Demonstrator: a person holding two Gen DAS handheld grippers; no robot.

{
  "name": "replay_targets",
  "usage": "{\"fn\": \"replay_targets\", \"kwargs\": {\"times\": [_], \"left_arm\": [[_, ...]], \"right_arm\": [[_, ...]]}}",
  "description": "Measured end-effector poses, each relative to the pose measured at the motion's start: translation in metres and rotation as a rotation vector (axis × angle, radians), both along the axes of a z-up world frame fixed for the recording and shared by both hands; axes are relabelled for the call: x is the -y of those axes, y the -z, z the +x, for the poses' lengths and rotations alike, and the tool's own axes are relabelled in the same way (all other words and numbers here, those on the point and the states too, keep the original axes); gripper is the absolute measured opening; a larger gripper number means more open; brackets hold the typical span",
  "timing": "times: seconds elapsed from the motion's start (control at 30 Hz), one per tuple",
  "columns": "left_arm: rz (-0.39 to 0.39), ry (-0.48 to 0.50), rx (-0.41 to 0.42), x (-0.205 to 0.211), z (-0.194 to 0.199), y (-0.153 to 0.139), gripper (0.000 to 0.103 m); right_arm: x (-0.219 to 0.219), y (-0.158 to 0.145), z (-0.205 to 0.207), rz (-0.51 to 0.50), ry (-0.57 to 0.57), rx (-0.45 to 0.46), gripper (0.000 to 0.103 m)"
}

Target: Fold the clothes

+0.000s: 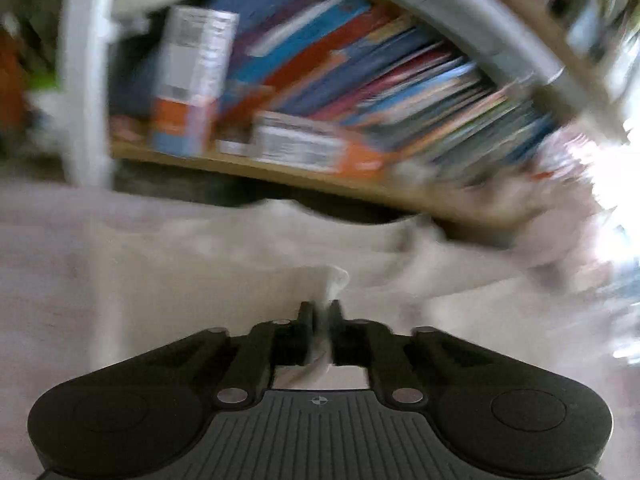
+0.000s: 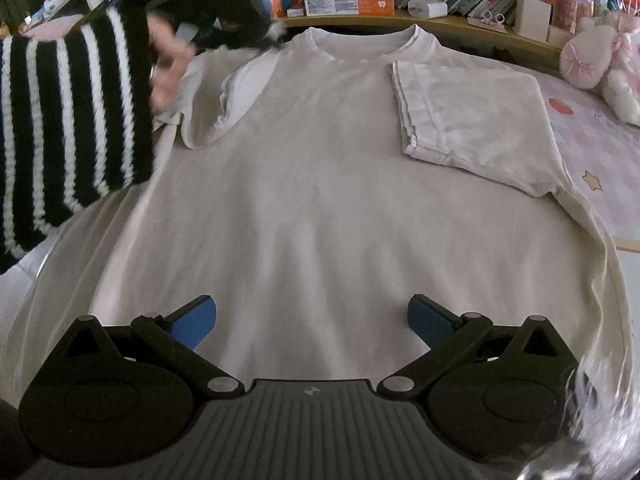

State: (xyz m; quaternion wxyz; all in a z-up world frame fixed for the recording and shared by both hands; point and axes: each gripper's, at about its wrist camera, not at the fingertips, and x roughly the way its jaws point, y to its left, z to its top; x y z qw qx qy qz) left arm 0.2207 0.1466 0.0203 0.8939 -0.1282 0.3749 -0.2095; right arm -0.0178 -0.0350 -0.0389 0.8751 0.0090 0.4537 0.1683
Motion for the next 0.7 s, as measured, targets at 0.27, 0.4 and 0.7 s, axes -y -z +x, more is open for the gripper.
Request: {"fn": "replay_targets", "kwargs": {"times": [0.27, 0.4, 0.7], "left_arm": [[0.315, -0.185, 0.026, -0.072, -0.064, -0.002, 0.055], [0.265, -0.200, -0.064, -0.100, -0.091, 0.009, 0.055], [0.210, -0.109, -0.074, -0.103, -0.111, 0.012, 0.054]], "right_arm": [[0.004, -0.001, -0.003, 0.013, -0.010, 0.000, 0.103], [-0.001, 0.001, -0.002, -0.026, -0.023, 0.010, 0.103], [-0.010, 0.002, -0.003, -0.077, -0.033, 0.004, 0.103]]}}
